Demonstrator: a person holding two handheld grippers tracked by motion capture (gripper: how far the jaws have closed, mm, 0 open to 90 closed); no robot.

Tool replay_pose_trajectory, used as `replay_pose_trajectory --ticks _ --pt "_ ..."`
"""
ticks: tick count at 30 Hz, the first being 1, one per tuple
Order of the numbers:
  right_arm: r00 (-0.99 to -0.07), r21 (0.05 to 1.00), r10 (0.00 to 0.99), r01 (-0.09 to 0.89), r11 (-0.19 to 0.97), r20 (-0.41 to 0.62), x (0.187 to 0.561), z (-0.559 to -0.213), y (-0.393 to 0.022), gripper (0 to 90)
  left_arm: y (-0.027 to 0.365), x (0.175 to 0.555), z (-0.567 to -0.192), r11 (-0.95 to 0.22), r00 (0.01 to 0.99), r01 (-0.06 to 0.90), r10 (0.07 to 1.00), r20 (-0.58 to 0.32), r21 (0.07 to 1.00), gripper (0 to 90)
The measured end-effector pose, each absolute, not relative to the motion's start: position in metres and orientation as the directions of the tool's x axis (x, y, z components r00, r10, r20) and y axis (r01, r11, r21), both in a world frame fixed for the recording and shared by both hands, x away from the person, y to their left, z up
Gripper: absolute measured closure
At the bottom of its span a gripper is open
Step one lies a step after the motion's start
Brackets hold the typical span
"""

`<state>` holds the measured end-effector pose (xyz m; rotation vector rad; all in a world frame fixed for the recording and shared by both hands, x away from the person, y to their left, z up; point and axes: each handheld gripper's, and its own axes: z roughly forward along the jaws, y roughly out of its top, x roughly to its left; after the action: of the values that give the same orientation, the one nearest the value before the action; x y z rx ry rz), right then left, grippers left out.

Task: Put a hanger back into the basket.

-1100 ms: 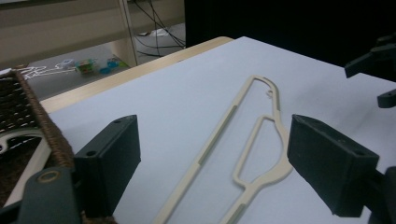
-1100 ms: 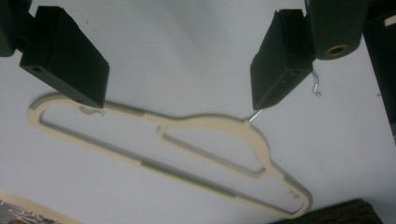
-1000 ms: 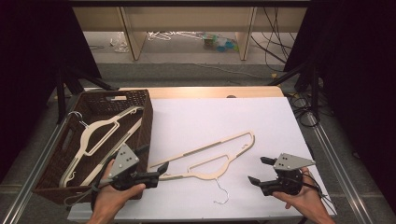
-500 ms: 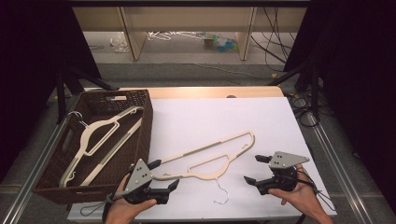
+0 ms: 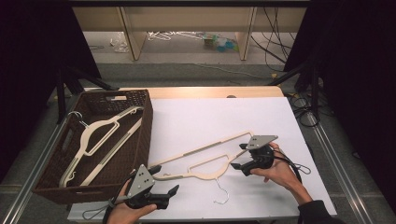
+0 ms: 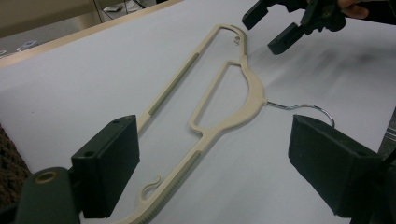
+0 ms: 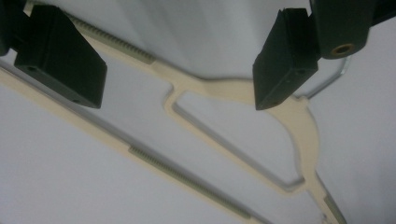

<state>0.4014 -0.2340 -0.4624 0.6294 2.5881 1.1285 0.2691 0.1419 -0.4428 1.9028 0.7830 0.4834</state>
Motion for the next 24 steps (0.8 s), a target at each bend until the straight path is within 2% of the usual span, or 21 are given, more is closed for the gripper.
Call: replay_pose_trajectory --ticks 10,15,21,24 --pt "-0.894 0.68 0.446 0.298 0.67 -0.048 0.427 -0.481 -0.218 21.5 0.14 0.269 -0.444 -0.315 0.719 0.31 0.695 -0.005 0.897 16.7" --pt "-0.901 0.641 0.434 0.327 0.694 -0.011 0.429 -0.483 -0.222 23.6 0.14 0.269 -0.445 -0.323 0.723 0.31 0.691 -0.001 0.894 16.8" --pt "-0.916 0.612 0.399 0.298 0.733 -0.032 0.426 -0.483 -0.223 26.9 0.14 0.269 -0.445 -0.325 0.722 0.312 0.691 -0.001 0.893 16.9" --pt "-0.927 0.598 0.373 0.279 0.751 -0.036 0.423 -0.481 -0.226 35.3 0.14 0.27 -0.445 -0.32 0.726 0.31 0.688 -0.005 0.895 17.1"
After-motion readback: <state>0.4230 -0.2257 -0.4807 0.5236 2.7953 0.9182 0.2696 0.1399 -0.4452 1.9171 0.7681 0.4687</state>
